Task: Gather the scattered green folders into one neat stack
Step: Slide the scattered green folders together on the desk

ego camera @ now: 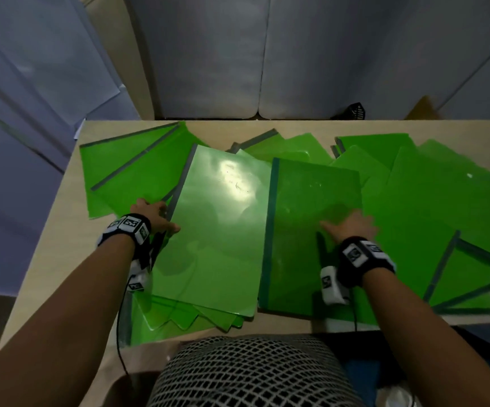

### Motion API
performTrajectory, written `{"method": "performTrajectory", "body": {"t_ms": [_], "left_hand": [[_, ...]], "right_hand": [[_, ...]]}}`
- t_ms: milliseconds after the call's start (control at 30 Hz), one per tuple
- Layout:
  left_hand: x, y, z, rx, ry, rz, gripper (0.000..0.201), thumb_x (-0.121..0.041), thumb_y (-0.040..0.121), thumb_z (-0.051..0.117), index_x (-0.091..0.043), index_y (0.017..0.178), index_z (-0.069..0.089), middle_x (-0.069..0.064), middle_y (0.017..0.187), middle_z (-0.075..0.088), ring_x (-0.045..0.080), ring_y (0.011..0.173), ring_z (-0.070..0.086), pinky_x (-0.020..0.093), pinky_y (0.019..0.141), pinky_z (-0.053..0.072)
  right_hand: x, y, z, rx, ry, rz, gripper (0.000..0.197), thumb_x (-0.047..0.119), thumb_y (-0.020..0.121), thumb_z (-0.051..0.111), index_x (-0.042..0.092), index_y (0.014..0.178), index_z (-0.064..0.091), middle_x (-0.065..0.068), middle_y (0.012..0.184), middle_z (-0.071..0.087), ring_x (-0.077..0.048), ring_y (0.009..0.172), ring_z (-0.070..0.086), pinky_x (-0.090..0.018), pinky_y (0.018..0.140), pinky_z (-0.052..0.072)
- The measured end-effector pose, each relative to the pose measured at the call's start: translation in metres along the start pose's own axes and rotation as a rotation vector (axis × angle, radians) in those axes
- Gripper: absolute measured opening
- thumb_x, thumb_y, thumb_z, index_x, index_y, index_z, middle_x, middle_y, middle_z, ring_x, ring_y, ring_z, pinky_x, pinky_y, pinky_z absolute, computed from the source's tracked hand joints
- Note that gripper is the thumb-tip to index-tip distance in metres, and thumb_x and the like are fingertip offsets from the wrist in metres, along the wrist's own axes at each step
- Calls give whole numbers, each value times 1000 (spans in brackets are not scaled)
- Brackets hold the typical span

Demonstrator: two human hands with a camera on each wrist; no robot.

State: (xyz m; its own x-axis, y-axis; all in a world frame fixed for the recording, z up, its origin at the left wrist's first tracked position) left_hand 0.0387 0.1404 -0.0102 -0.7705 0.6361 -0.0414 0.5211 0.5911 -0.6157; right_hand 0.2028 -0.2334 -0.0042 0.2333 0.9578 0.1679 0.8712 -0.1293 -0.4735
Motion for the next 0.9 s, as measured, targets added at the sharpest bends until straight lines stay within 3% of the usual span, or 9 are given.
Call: {"method": "performTrajectory", "body": {"t_ms": [67, 200, 367, 500, 600, 667, 767, 833, 900], "left_hand": [[1, -1, 2, 17, -36, -11, 85, -61, 68, 71, -25, 140, 41, 19, 145, 32, 41, 130, 40, 48, 106, 41], [-1, -6, 9, 56, -241, 32, 79, -39, 77, 75, -10, 141, 39, 16, 143, 45, 35, 125, 50, 42, 103, 43], [-1, -6, 9, 14, -564, 87, 56, -16, 82, 72, -10, 128, 41, 23, 122, 54, 30, 94, 55, 43, 88, 48], [-1, -8, 8, -22, -683, 82, 70, -4, 80, 72, -16, 139, 36, 29, 123, 54, 31, 91, 55, 46, 90, 49], [-6, -12, 12, 68, -649, 57, 56, -5, 85, 66, -9, 136, 42, 20, 117, 55, 35, 101, 55, 40, 86, 45], [-9, -13, 13, 57, -707, 19, 35, -8, 86, 63, -1, 119, 54, 20, 107, 58, 33, 98, 53, 36, 79, 42], [-17, -26, 16, 191, -1114, -113, 68, -23, 78, 76, -4, 137, 46, 24, 149, 33, 35, 125, 50, 33, 71, 58], [-22, -37, 17, 274, -1204, -126, 93, -32, 63, 87, -8, 141, 41, 25, 152, 25, 36, 126, 50, 27, 57, 57], [-25, -37, 18, 318, -1172, -24, 99, -27, 53, 91, -3, 137, 43, 21, 143, 41, 30, 106, 66, 27, 60, 58]], "right_hand": [[-31, 11, 3, 5, 40, 180, 120, 67, 61, 76, 5, 150, 22, -24, 155, 23, -45, 139, 28, -56, 109, 34], [-62, 14, 23, 78, 327, 216, 132, 40, 61, 89, 10, 153, 1, -22, 158, 15, -44, 140, 29, -53, 109, 36], [-63, 28, 23, 23, 512, 96, 68, 27, 80, 76, -3, 134, 46, -27, 130, 55, -40, 113, 57, -45, 95, 47], [-51, 34, 1, 75, 674, 53, 47, 21, 91, 61, -5, 129, 51, -20, 91, 63, -25, 74, 54, -36, 69, 44], [-29, 13, 3, 200, 588, 19, 46, 11, 92, 57, -4, 134, 43, -28, 97, 61, -32, 81, 58, -36, 65, 49], [-12, -9, 22, 297, 466, -22, 48, 8, 89, 61, -7, 132, 45, -28, 111, 62, -42, 104, 61, -45, 86, 52], [12, -38, 52, 289, 303, -90, 56, 18, 85, 67, -5, 132, 46, -19, 116, 59, -33, 107, 57, -38, 92, 47], [28, -55, 67, 323, 265, -132, 61, 16, 88, 64, -5, 137, 36, -13, 110, 56, -28, 99, 54, -33, 80, 51], [42, -67, 78, 375, 183, -187, 67, 19, 88, 66, -3, 141, 30, -19, 133, 45, -30, 109, 54, -31, 85, 51]]}}
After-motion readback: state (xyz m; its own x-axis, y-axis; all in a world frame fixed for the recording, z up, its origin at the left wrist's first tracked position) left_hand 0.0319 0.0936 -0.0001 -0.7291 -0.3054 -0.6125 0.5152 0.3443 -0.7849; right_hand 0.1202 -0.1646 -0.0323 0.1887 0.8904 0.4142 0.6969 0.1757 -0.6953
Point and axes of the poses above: each hand's wrist, its own y-axis towards the middle knuckle, its own z-axis out of the palm, x = y × z, the point moved 1 cm from there along y, towards the middle knuckle
